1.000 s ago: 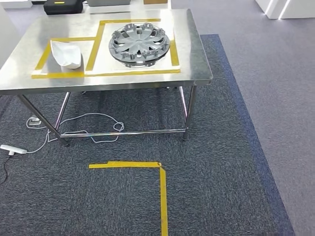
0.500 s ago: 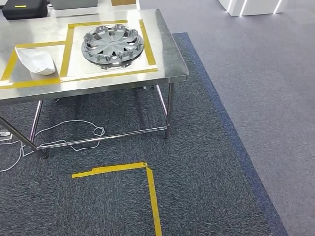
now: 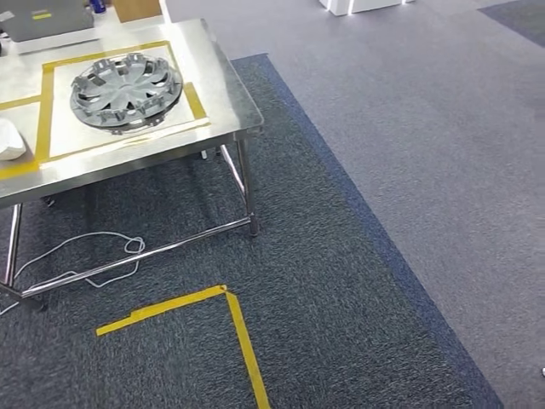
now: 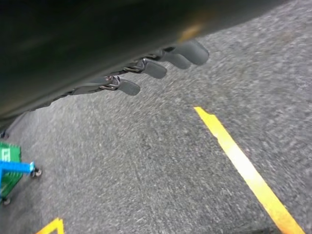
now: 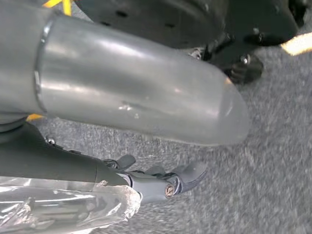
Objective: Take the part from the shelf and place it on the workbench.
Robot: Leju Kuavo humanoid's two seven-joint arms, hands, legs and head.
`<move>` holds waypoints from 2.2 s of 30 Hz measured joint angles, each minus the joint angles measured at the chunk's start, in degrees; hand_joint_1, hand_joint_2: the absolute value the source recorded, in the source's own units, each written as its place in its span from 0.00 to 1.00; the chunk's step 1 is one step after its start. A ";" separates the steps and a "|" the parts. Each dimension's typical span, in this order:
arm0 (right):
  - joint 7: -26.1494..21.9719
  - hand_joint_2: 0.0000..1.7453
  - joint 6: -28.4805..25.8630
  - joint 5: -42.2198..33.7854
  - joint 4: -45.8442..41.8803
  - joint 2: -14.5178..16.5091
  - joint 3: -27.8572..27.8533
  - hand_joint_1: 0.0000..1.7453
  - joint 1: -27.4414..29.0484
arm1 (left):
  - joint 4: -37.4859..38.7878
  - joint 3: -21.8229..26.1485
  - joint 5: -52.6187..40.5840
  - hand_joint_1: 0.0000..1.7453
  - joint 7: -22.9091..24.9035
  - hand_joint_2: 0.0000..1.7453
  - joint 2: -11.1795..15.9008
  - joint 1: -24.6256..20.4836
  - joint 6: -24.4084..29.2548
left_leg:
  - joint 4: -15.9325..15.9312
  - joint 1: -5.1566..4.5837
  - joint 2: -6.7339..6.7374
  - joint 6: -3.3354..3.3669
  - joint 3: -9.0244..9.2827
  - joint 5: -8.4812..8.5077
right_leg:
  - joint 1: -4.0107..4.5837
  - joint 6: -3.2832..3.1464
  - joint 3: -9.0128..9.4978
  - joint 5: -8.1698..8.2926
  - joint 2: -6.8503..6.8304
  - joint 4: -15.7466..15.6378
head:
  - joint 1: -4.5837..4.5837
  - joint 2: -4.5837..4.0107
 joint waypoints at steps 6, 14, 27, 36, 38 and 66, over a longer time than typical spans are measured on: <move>0.33 0.00 0.00 0.38 -0.06 0.08 -0.20 0.00 0.05 | 0.23 0.02 0.34 0.00 0.02 0.00 0.04 0.29 0.00 | 7.64 -0.08 -2.95 0.42 -3.88 -0.71 | 0.47 -0.42 -0.22 0.30 4.53 0.27 | -0.15 0.00; 0.85 0.00 -0.49 2.18 -0.46 0.48 -0.73 0.00 0.24 | 0.42 0.02 0.83 0.00 0.10 0.00 -0.01 0.11 0.40 | -4.77 -0.26 -5.56 2.30 0.84 4.47 | -0.12 1.95 -2.77 -0.43 6.85 2.19 | 0.02 0.00; -6.89 0.00 -0.28 6.33 7.16 1.01 -3.90 0.00 -5.96 | 0.54 -1.58 3.47 0.00 0.16 0.00 -0.35 -0.60 0.31 | -4.99 -0.41 3.65 0.62 1.22 4.42 | -0.47 1.90 0.21 -1.47 -2.43 0.41 | -0.25 0.00; -7.75 0.00 -0.41 7.06 12.00 1.64 -4.82 0.00 -8.08 | 0.55 -2.66 4.27 0.00 0.24 0.00 -0.49 -0.47 0.19 | 9.66 0.06 -2.71 -0.13 -5.69 -1.26 | -0.07 -0.20 0.85 -0.18 3.83 -0.30 | -0.62 0.00; -7.93 0.00 -0.51 7.22 12.68 1.75 -4.92 0.00 -8.26 | 0.58 -2.79 4.44 0.00 0.24 0.00 -0.40 -0.49 0.20 | 2.92 0.03 -4.48 0.43 -3.07 3.15 | 0.03 -0.14 0.96 -0.20 5.36 -0.27 | -0.61 0.00; -8.73 0.00 0.75 8.97 17.39 2.76 -4.84 0.00 -11.33 | 0.77 -6.10 5.41 0.00 0.25 0.00 -0.28 -1.00 0.17 | 11.08 0.07 -2.53 -0.46 -5.88 -3.34 | -0.19 -0.14 -0.28 -0.11 3.42 0.42 | -0.47 0.00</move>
